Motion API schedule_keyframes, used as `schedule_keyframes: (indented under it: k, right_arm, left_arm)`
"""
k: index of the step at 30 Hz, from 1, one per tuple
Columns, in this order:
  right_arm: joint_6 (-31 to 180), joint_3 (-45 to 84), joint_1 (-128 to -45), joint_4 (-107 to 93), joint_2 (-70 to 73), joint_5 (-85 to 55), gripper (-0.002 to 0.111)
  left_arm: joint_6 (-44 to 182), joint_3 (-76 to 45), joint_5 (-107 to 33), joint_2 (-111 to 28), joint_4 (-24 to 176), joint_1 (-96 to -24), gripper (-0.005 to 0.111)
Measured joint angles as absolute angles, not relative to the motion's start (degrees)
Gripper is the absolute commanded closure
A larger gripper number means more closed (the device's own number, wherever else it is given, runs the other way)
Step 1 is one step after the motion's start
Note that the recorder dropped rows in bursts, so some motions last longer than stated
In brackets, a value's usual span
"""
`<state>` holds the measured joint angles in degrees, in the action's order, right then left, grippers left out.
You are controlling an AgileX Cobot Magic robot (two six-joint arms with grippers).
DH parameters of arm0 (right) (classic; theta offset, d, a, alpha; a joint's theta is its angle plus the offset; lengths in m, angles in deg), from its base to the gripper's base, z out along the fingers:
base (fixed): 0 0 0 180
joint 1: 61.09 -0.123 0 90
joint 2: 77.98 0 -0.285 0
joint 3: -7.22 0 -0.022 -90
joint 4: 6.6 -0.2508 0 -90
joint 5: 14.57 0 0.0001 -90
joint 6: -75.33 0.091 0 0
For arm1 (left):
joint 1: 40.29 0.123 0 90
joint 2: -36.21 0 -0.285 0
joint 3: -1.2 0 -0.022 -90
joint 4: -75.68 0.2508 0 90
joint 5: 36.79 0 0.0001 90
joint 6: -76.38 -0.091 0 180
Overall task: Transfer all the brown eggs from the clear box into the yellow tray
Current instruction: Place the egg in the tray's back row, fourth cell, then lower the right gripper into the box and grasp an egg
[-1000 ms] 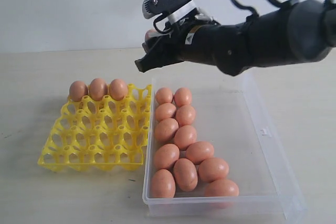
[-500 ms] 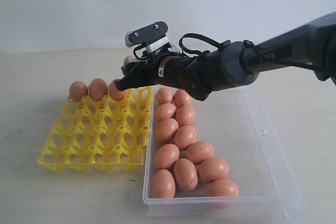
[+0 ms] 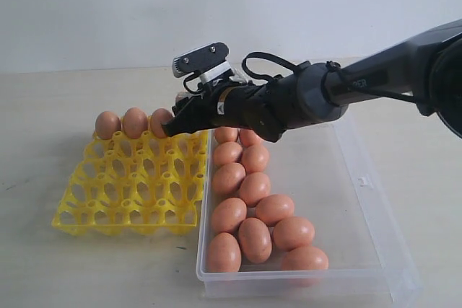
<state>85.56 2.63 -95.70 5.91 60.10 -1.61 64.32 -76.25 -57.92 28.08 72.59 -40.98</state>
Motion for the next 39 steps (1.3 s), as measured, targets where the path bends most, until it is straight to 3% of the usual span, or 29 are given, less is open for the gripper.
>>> schedule_keyframes:
  k: [4, 10, 12, 18, 22, 26, 39]
  right_arm:
    - [85.6, 2.6, -95.7, 6.0, 60.3, -2.1, 0.075]
    - [85.6, 2.5, -95.7, 6.0, 60.3, -2.2, 0.039]
    - [85.6, 2.5, -95.7, 6.0, 60.3, -2.2, 0.035]
    - [85.6, 2.5, -95.7, 6.2, 57.4, -7.2, 0.044]
    - [85.6, 2.5, -95.7, 6.8, 44.5, -28.7, 0.058]
    - [85.6, 7.2, -95.7, 8.2, 36.0, -45.1, 0.058]
    - [85.8, 27.8, -95.7, 3.8, 26.9, -45.0, 0.058]
  left_arm:
    - [64.3, -76.2, -57.9, 28.1, 72.6, -41.0, 0.107]
    - [64.3, -76.2, -57.9, 28.1, 72.6, -41.0, 0.107]
    - [64.3, -76.2, -57.9, 28.1, 72.6, -41.0, 0.107]
    - [64.3, -76.2, -57.9, 28.1, 72.6, -41.0, 0.107]
    - [64.3, -76.2, -57.9, 28.1, 72.6, -41.0, 0.107]
    - [64.3, -76.2, -57.9, 28.1, 72.6, -41.0, 0.107]
    - [64.3, -76.2, -57.9, 28.1, 72.6, -41.0, 0.107]
